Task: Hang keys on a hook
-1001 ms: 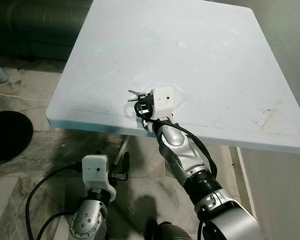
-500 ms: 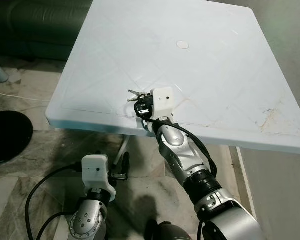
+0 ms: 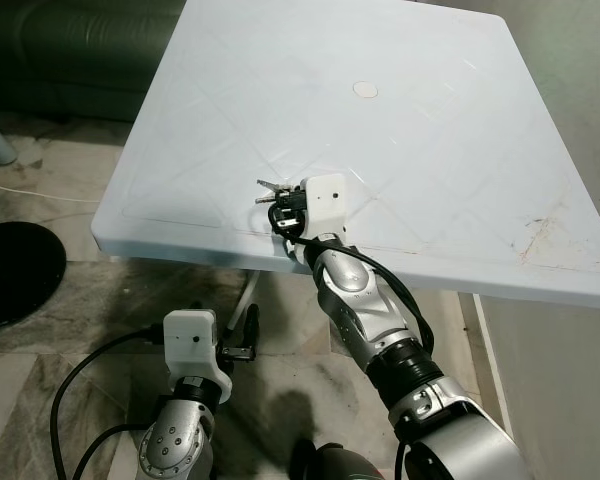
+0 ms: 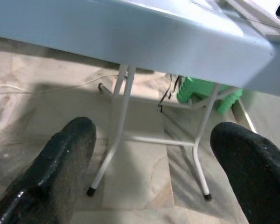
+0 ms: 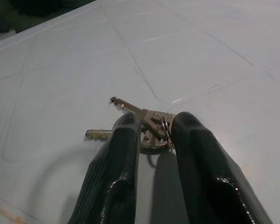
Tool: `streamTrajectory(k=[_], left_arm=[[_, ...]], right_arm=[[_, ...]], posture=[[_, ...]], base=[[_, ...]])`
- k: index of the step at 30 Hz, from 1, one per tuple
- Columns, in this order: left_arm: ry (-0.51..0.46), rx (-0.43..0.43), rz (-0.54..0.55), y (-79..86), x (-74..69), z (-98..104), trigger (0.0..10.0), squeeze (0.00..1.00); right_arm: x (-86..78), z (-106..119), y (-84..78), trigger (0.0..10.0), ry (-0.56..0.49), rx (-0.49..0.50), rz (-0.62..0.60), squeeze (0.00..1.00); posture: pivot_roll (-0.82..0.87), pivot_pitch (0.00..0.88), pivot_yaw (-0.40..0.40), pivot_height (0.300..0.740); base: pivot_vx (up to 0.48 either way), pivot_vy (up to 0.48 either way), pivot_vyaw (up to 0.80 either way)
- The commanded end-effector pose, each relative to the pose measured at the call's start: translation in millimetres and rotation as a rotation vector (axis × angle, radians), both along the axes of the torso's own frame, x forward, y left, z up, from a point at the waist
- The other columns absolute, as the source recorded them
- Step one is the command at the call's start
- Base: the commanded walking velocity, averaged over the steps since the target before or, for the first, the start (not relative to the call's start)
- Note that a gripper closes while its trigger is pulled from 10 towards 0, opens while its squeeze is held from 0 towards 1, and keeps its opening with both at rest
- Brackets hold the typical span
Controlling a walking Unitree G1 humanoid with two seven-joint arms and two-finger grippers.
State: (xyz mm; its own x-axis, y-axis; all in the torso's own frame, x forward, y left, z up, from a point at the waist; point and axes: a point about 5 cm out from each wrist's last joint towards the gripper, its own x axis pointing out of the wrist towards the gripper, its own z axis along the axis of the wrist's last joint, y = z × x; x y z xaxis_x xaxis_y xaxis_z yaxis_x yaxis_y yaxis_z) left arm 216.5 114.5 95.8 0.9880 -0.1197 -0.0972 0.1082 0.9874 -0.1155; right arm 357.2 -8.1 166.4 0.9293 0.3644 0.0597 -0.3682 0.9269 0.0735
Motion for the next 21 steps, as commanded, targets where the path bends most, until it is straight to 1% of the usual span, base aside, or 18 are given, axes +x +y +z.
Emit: streamTrajectory(k=[1, 21], left_arm=[[-0.010, 0.001, 0.014, 0.9, -2.4, 3.2, 10.0, 0.00], [-0.010, 0.001, 0.014, 0.9, -2.4, 3.2, 10.0, 0.00]], right_arm=[[-27.7, 30.2, 73.3, 10.0, -0.023, 0.150, 0.168, 0.00], [-27.7, 30.2, 73.3, 10.0, -0.023, 0.150, 0.168, 0.00]], posture=[[0.20, 0.254, -0.142, 0.740], [0.20, 0.254, -0.142, 0.740]], base=[[0.000, 0.000, 0.00], [0.000, 0.000, 0.00]])
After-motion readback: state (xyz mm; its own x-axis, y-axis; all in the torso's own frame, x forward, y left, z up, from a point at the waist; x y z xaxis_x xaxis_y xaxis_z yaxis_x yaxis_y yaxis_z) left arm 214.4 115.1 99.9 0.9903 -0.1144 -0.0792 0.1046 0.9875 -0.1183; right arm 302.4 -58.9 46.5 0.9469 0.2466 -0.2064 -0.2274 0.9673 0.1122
